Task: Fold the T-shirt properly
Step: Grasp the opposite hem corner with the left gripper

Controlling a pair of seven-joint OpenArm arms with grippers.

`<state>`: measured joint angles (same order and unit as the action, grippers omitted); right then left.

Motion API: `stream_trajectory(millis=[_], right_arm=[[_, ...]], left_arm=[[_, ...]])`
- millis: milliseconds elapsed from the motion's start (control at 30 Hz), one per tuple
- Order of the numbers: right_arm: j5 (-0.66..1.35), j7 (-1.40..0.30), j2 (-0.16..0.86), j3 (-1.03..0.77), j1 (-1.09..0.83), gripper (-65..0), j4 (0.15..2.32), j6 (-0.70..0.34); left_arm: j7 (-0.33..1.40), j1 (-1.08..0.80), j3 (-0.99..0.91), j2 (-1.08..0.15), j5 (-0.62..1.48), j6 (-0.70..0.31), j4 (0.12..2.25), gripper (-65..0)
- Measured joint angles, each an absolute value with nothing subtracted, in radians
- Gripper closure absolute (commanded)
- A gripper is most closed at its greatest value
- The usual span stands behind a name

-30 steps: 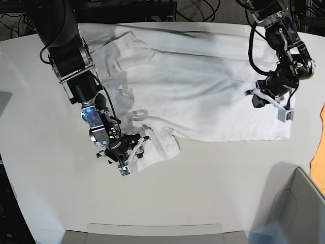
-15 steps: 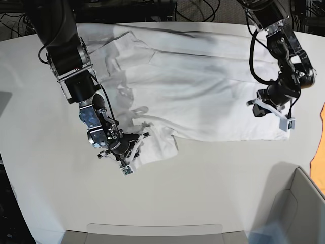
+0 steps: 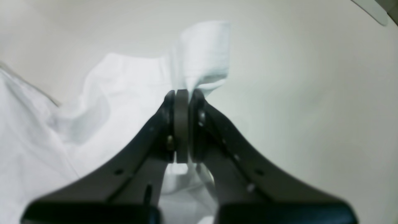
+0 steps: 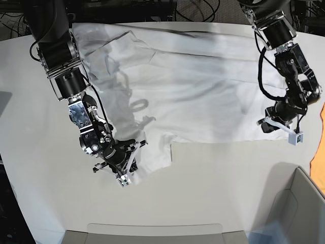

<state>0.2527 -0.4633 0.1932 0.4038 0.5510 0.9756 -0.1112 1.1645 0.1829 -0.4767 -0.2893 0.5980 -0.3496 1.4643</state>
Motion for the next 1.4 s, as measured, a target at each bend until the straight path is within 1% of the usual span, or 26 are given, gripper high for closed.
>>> stream_trajectory(millis=[33,167,233,333,400,467,500,567,633,800,933,1000,1167,1333,1400], right_arm=[[0.253,-0.465,0.193,0.404,0.546,0.0,0.976,-0.11],[0.249,-0.464,0.188,0.404,0.523,0.0,0.978,-0.112],[0.247,-0.461,0.187,0.404,0.515,0.0,0.979,-0.113],[0.246,-0.463,0.192,0.404,0.507,0.0,0.979,-0.112],[0.244,-0.46,0.197,0.404,0.503,0.0,0.977,-0.113],[0.248,-0.462,0.206,0.404,0.501,0.0,0.977,-0.113],[0.246,-0.465,0.208,0.404,0.501,0.0,0.977,-0.113],[0.246,-0.463,0.211,0.404,0.501,0.0,0.977,-0.113],[0.246,-0.464,0.213,0.404,0.501,0.0,0.977,-0.113],[0.246,-0.464,0.213,0.404,0.501,0.0,0.977,-0.113],[0.246,-0.463,0.218,0.404,0.495,0.0,0.977,-0.113],[0.247,-0.464,0.222,0.404,0.492,0.0,0.977,-0.113],[0.247,-0.464,0.229,0.404,0.489,0.0,0.977,-0.113],[0.246,-0.464,0.23,0.404,0.49,0.0,0.977,-0.113],[0.247,-0.464,0.229,0.404,0.489,0.0,0.977,-0.113]], left_arm=[[1.128,0.201,-0.474,-0.306,0.602,-0.353,1.413,-0.7],[1.005,0.27,-0.474,-0.377,0.598,-0.347,1.266,-14.9],[0.913,0.299,-0.474,-0.419,0.604,-0.344,1.195,-18.5],[0.842,0.347,-0.464,-0.479,0.599,-0.299,1.068,-18.8],[0.789,0.393,-0.381,-0.531,0.591,-0.279,0.952,-18.8],[0.744,0.43,-0.271,-0.574,0.598,-0.289,0.85,-18.8],[0.708,0.443,-0.222,-0.588,0.605,-0.287,0.815,-18.8],[0.701,0.467,-0.153,-0.593,0.605,-0.29,0.759,-18.8],[0.702,0.486,-0.133,-0.586,0.606,-0.293,0.717,-18.8],[0.701,0.488,-0.126,-0.606,0.603,-0.292,0.707,-18.9],[0.646,0.501,-0.126,-0.62,0.602,-0.284,0.615,-19.0],[0.65,0.489,-0.122,-0.619,0.602,-0.288,0.611,-19.0],[0.646,0.492,-0.018,-0.626,0.604,-0.288,0.61,-19.0],[0.643,0.482,-0.013,-0.617,0.609,-0.296,0.61,-19.1],[0.617,0.48,-0.013,-0.617,0.614,-0.297,0.584,-19.1]])
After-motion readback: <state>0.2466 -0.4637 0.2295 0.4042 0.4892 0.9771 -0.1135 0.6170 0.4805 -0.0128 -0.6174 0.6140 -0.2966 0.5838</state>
